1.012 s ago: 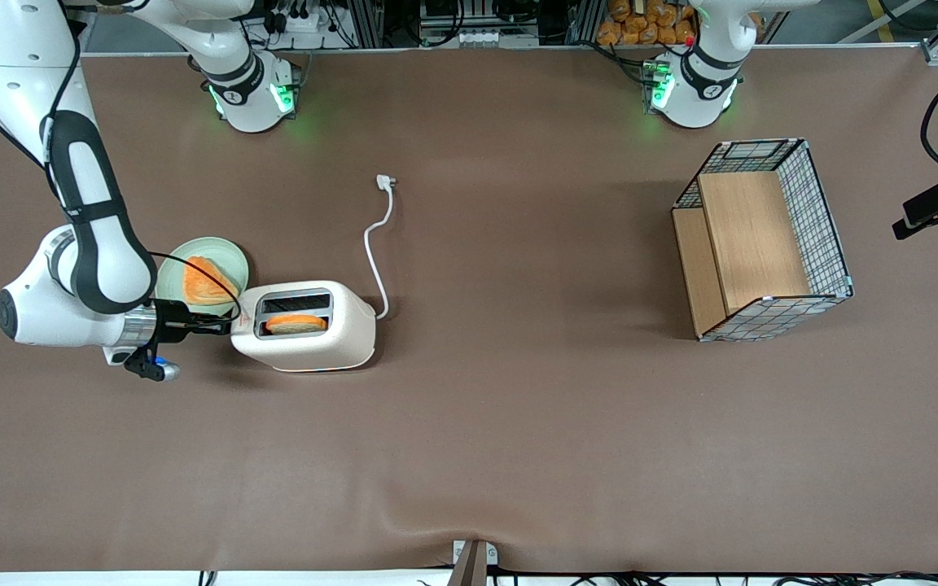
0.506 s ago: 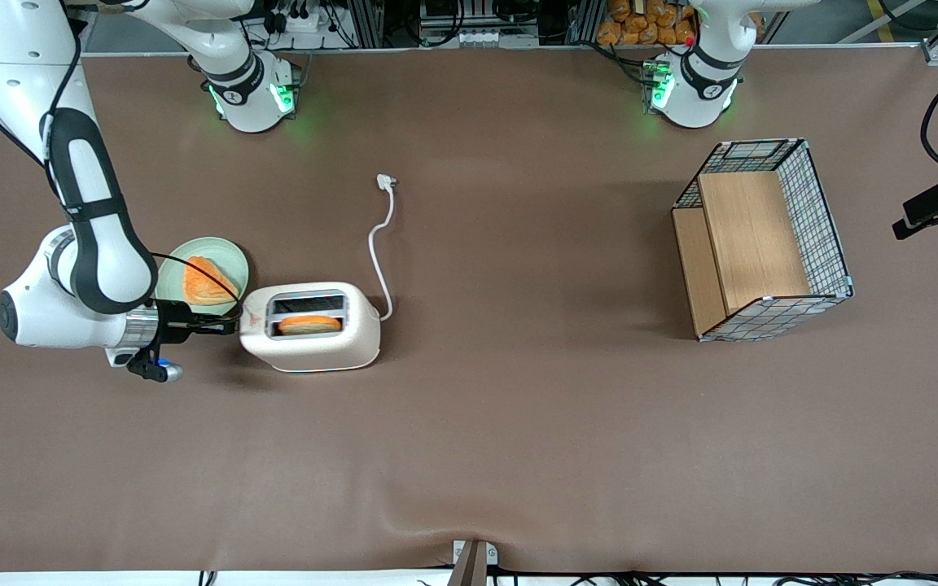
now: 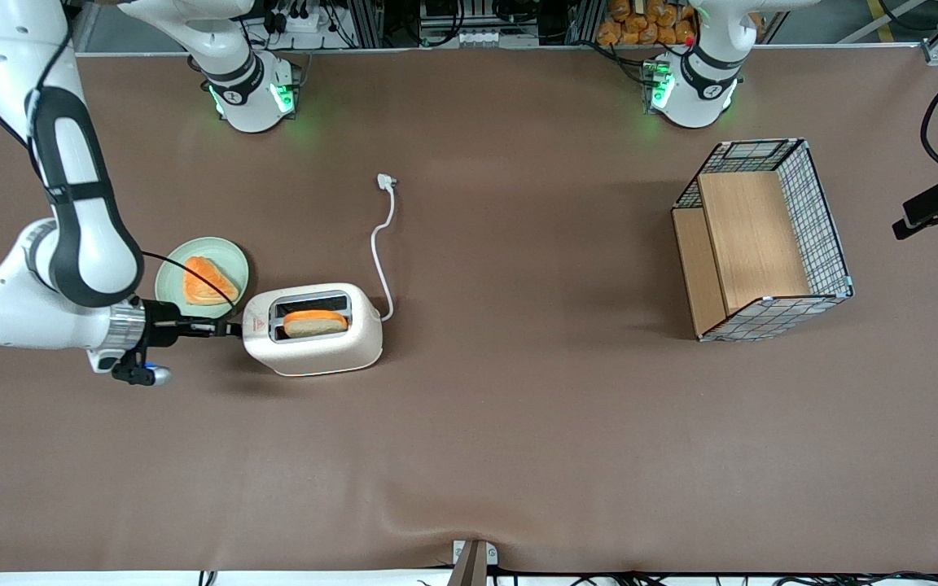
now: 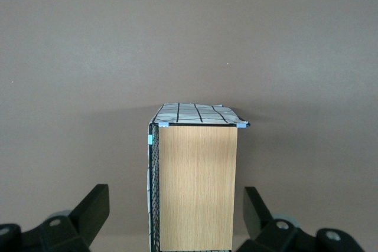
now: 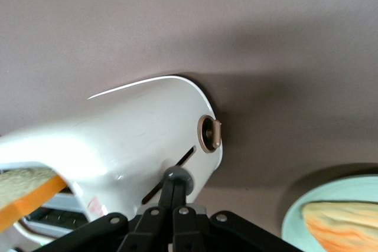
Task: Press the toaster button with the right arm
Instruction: 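Lift the right gripper off the lever and withdraw it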
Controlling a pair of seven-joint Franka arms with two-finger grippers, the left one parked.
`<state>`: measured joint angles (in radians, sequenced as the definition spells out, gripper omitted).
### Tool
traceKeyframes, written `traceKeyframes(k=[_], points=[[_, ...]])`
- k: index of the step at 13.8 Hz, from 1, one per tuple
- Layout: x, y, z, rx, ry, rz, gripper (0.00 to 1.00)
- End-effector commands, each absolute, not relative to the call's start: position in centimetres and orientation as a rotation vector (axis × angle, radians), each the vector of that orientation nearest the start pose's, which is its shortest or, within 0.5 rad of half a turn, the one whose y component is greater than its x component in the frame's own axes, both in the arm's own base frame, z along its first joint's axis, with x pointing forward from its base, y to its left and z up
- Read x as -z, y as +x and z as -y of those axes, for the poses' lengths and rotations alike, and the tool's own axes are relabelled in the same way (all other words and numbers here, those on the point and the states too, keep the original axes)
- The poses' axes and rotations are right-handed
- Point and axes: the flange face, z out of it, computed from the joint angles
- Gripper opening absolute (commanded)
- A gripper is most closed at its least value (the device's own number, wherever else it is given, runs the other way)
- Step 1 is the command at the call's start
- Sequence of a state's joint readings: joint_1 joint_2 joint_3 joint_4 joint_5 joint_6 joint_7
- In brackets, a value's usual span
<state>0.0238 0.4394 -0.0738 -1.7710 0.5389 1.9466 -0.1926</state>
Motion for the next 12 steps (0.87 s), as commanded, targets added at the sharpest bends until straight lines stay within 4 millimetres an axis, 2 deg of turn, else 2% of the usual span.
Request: traceKeyframes(k=[1, 2, 5, 8, 12], points=[[-34.0, 62.3, 0.1, -0.226, -2.748, -0.067, 0.5], [-34.9, 62.3, 0.3, -0.21, -2.775, -0.045, 1.0], [-38.6, 62.1, 1.5, -0.143, -2.883, 0.054, 1.0], [-42.5, 61.4, 1.8, -0.073, -2.969, 0.131, 1.0], [-46.5, 60.1, 2.1, -0.043, -3.035, 0.181, 1.0]])
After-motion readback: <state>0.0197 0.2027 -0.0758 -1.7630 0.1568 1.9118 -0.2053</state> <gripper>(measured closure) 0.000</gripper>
